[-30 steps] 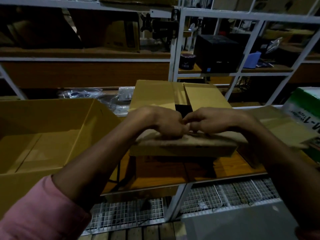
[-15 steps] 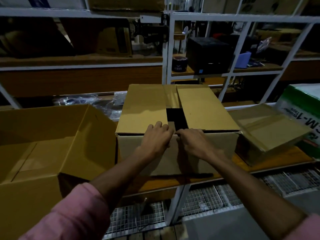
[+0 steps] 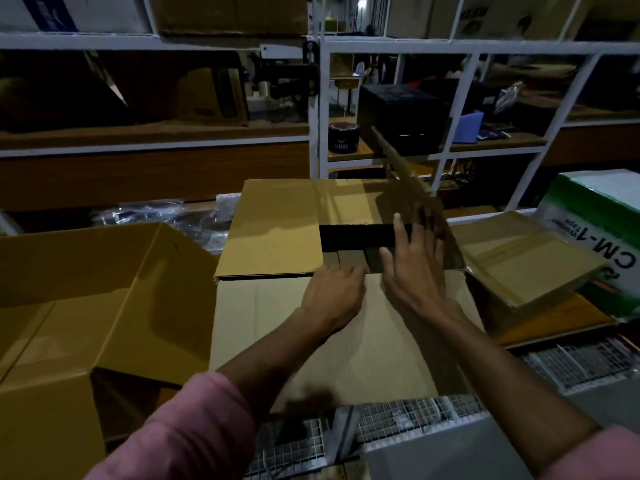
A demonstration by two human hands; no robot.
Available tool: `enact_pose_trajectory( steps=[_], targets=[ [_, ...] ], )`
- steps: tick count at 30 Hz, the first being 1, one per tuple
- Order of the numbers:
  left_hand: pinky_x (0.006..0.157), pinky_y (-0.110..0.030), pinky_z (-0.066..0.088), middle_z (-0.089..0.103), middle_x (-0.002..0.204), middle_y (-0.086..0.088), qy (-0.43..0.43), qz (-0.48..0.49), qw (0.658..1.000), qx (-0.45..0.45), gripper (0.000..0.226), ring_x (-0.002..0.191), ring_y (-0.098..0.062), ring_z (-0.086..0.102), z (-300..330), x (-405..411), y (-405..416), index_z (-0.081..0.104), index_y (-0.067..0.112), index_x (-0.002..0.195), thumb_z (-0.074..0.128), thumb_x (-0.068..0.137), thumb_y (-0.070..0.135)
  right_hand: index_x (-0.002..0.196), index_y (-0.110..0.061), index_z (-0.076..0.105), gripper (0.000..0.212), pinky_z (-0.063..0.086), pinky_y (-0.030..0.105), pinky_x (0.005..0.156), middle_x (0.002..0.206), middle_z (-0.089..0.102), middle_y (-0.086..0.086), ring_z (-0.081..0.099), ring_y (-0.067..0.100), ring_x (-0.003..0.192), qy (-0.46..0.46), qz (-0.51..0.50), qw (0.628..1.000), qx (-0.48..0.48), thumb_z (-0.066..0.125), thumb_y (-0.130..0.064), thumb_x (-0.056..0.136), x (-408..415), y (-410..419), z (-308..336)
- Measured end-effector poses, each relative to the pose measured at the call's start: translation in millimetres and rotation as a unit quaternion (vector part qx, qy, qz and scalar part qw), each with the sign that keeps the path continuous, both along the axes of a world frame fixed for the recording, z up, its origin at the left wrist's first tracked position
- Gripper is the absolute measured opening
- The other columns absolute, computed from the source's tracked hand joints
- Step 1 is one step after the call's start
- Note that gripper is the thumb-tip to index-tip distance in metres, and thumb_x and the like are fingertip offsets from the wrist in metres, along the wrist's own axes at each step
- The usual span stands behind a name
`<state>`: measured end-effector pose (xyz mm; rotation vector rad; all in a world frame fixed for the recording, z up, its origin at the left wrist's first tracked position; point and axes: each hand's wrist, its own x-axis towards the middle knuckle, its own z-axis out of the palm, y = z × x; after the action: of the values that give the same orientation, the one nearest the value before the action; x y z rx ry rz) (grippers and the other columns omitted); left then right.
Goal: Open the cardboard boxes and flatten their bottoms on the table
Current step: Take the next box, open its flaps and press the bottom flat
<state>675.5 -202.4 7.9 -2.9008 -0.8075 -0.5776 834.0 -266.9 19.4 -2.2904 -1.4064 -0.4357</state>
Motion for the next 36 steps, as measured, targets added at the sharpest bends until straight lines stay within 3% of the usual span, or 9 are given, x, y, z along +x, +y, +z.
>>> enact_pose_trajectory(
  steps=[5, 8, 11, 14, 23, 27, 31, 33, 36],
  targets=[
    [0.064, -0.038, 0.026, 0.059, 0.077, -0.007, -0.015, 0.020, 0.999, 0.043, 0.015, 0.063, -0.025, 0.038, -15, -1, 2, 0.046, 0.020, 0.087, 0.039, 0.099, 0.020, 0.155, -0.013, 0.021, 0.072, 0.003, 0.056, 0.123, 0.164, 0.008, 0.029, 0.001, 0.046, 0.153, 0.030, -0.093, 0.994, -0.055, 0.047, -0.047, 0.098, 52, -9, -7],
    [0.063, -0.039, 0.029, 0.058, 0.073, -0.004, -0.018, 0.021, 0.998, 0.062, 0.018, 0.062, -0.026, 0.046, -21, 4, 5, 0.048, 0.020, 0.085, 0.041, 0.101, 0.021, 0.150, -0.012, 0.032, 0.063, 0.021, 0.056, 0.120, 0.155, 0.032, 0.028, 0.027, 0.045, 0.145, 0.115, -0.142, 0.979, -0.087, 0.046, -0.045, 0.099, 69, -7, -10],
    [0.062, -0.039, 0.035, 0.057, 0.071, -0.003, -0.031, 0.026, 0.997, 0.072, 0.025, 0.061, -0.026, 0.052, -24, 9, 5, 0.051, 0.021, 0.084, 0.038, 0.105, 0.028, 0.136, -0.011, 0.047, 0.041, 0.045, 0.040, 0.086, 0.128, 0.058, 0.018, 0.056, 0.033, 0.107, 0.187, -0.143, 0.971, -0.049, 0.052, -0.031, 0.100, 77, -5, -4],
    [0.062, -0.039, 0.039, 0.059, 0.072, -0.003, -0.027, 0.032, 0.996, 0.080, 0.026, 0.062, -0.027, 0.055, -26, 10, 6, 0.053, 0.020, 0.085, 0.040, 0.106, 0.030, 0.126, -0.014, 0.053, 0.031, 0.044, 0.036, 0.069, 0.109, 0.063, 0.011, 0.055, 0.025, 0.086, 0.196, -0.159, 0.967, -0.034, 0.061, -0.018, 0.097, 86, -5, -2],
    [0.059, -0.038, 0.047, 0.064, 0.085, -0.005, 0.040, 0.035, 0.998, 0.042, 0.026, 0.065, -0.028, 0.059, -18, 12, 0, 0.054, 0.019, 0.095, 0.034, 0.108, 0.031, 0.114, -0.012, 0.064, 0.020, 0.047, 0.035, 0.069, 0.094, 0.063, 0.010, 0.059, 0.025, 0.082, 0.136, -0.148, 0.980, 0.014, 0.059, -0.014, 0.095, 84, -9, -9],
    [0.077, -0.044, 0.049, 0.068, 0.106, -0.011, 0.062, 0.061, 0.995, -0.050, 0.038, 0.092, -0.033, 0.065, 2, 22, 3, 0.056, 0.016, 0.106, 0.025, 0.108, 0.037, 0.118, -0.015, 0.065, 0.027, 0.045, 0.048, 0.103, 0.122, 0.063, 0.010, 0.057, 0.027, 0.114, 0.099, 0.005, 0.995, 0.034, 0.054, -0.014, 0.093, 49, -12, -9],
    [0.101, -0.055, 0.046, 0.042, 0.151, -0.010, 0.029, 0.113, 0.982, -0.150, 0.044, 0.152, -0.029, 0.020, 13, 21, 23, 0.050, 0.010, 0.133, 0.030, 0.107, 0.041, 0.082, -0.027, 0.061, 0.036, 0.047, 0.037, 0.076, 0.075, 0.062, -0.005, 0.056, 0.013, 0.069, 0.108, 0.170, 0.979, -0.036, 0.038, -0.043, 0.104, 2, -16, -8],
    [0.093, -0.054, 0.052, 0.032, 0.158, -0.010, 0.011, 0.134, 0.981, -0.141, 0.039, 0.139, -0.035, 0.042, 18, 8, 38, 0.043, 0.012, 0.134, 0.035, 0.106, 0.038, 0.085, -0.026, 0.065, 0.039, 0.039, 0.033, 0.074, 0.075, 0.065, -0.007, 0.057, 0.013, 0.068, 0.081, 0.222, 0.969, -0.076, 0.040, -0.051, 0.102, -8, -18, -3],
    [0.074, -0.050, 0.056, 0.059, 0.124, -0.018, 0.006, 0.192, 0.969, -0.154, 0.032, 0.087, -0.036, 0.063, 28, -20, 63, 0.039, 0.015, 0.127, 0.039, 0.104, 0.038, 0.117, -0.029, 0.066, 0.037, 0.046, 0.038, 0.082, 0.100, 0.072, -0.003, 0.064, 0.020, 0.090, 0.086, 0.261, 0.953, -0.125, 0.050, -0.055, 0.097, -10, -12, 4]
  ],
)
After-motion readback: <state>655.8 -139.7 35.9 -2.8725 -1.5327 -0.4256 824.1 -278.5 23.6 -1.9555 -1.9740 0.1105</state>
